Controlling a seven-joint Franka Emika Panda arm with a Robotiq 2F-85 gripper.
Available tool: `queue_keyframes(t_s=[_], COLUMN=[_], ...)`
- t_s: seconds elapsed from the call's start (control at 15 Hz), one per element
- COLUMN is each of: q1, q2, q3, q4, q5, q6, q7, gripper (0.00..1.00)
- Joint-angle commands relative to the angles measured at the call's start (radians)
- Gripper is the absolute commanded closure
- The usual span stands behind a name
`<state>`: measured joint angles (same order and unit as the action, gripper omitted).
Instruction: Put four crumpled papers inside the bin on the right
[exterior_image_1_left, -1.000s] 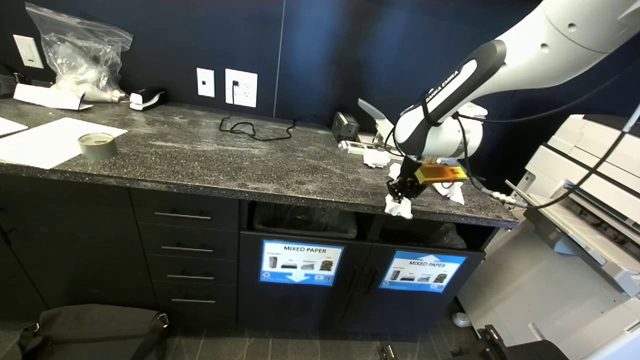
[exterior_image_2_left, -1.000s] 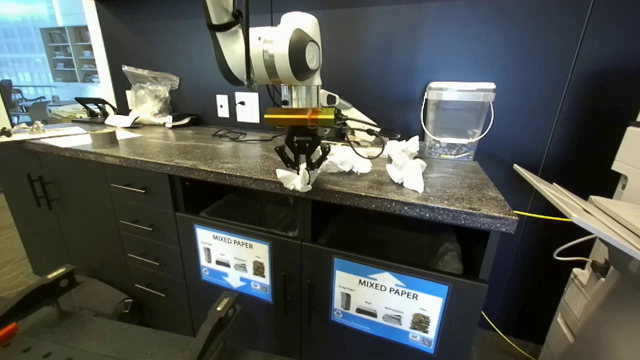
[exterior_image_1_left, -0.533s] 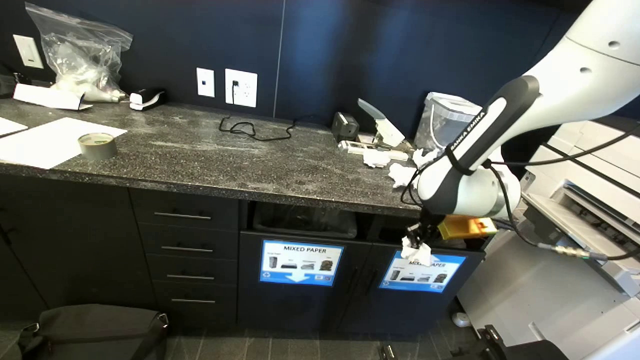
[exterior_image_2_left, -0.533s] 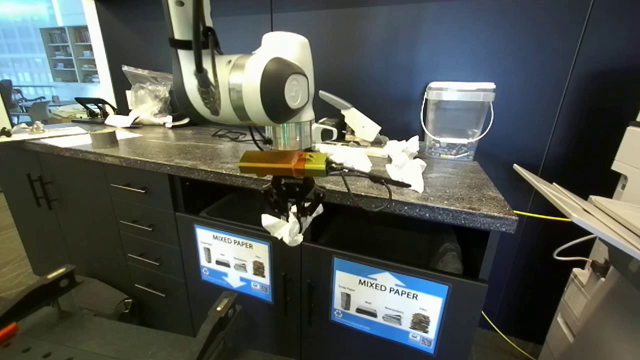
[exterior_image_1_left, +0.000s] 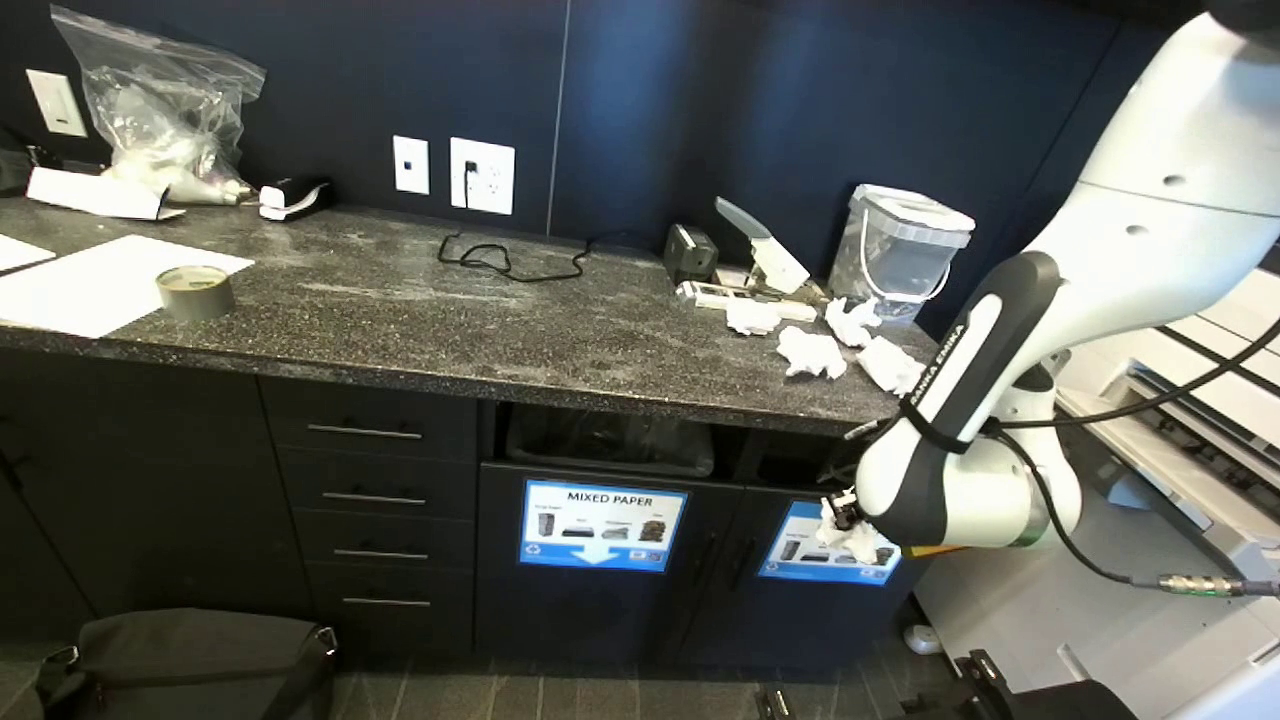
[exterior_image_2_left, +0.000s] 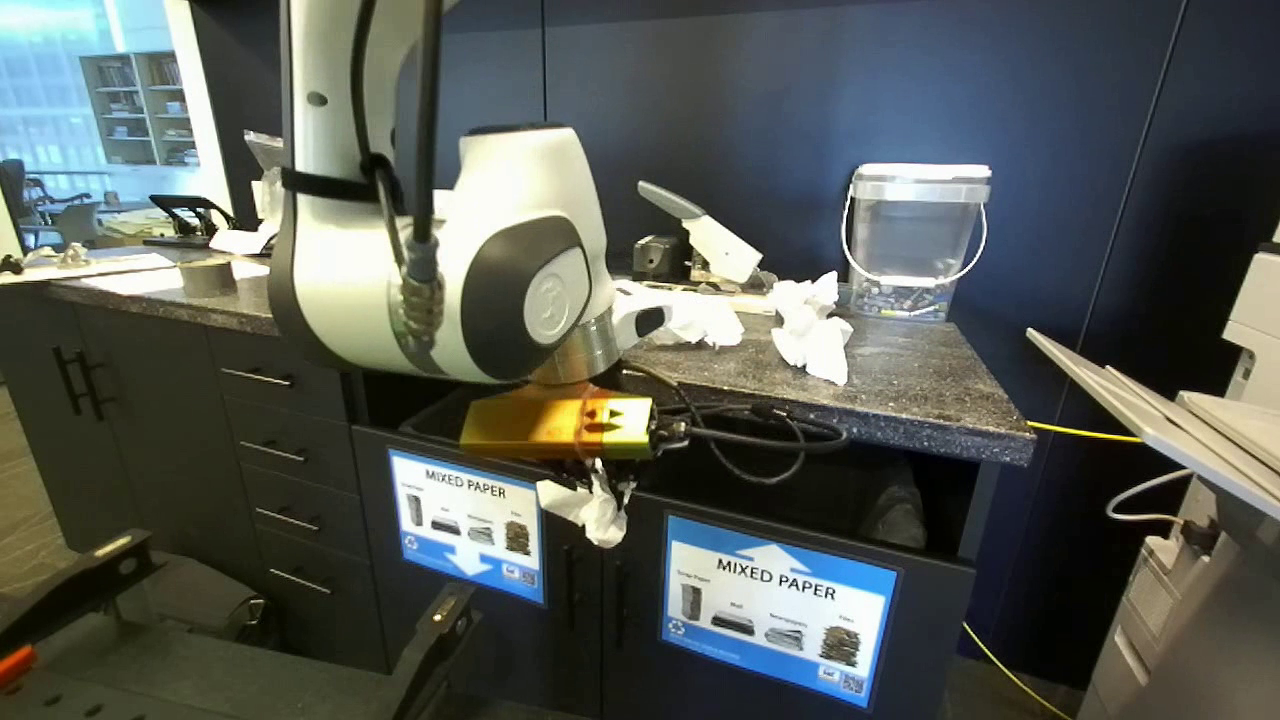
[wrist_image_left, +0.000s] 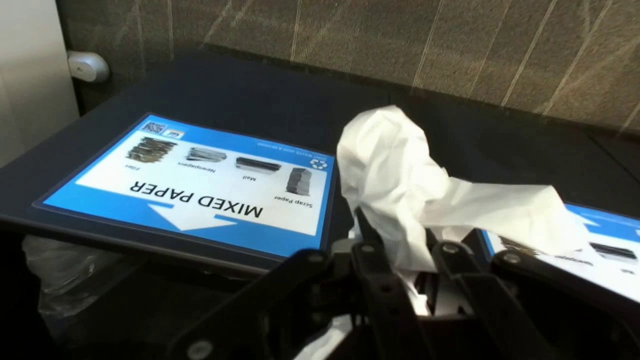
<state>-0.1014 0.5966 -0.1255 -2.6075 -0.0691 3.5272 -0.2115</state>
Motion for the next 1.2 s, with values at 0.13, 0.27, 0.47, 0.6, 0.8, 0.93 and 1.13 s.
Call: queue_keyframes(t_s=[0.13,0.27,0.47,0.6,0.8,0.93,1.13], q1=[0.019,0.009,-0.012,-0.018,-0.028,-0.032,-0.054], q2=[0.211,0.281,0.372,0.419,0.476,0.508,0.552], q3=[-0.019,-0.009,0.004,-0.001,-0.004,-0.006,0.001], q4=[0.099,0.154,0.254,0.312,0.387,0.432,0.504], q5=[0.038,0.04,0.036,0.045,0.065,0.073,0.072], q6=[0.274,0.327,0.361,0.394,0.447,0.477,0.508], q7=[0.032,0.051,0.091,0.11,0.136,0.143,0.163], gripper=[0.84,0.84,0.84,0.84,0.84,0.84,0.84])
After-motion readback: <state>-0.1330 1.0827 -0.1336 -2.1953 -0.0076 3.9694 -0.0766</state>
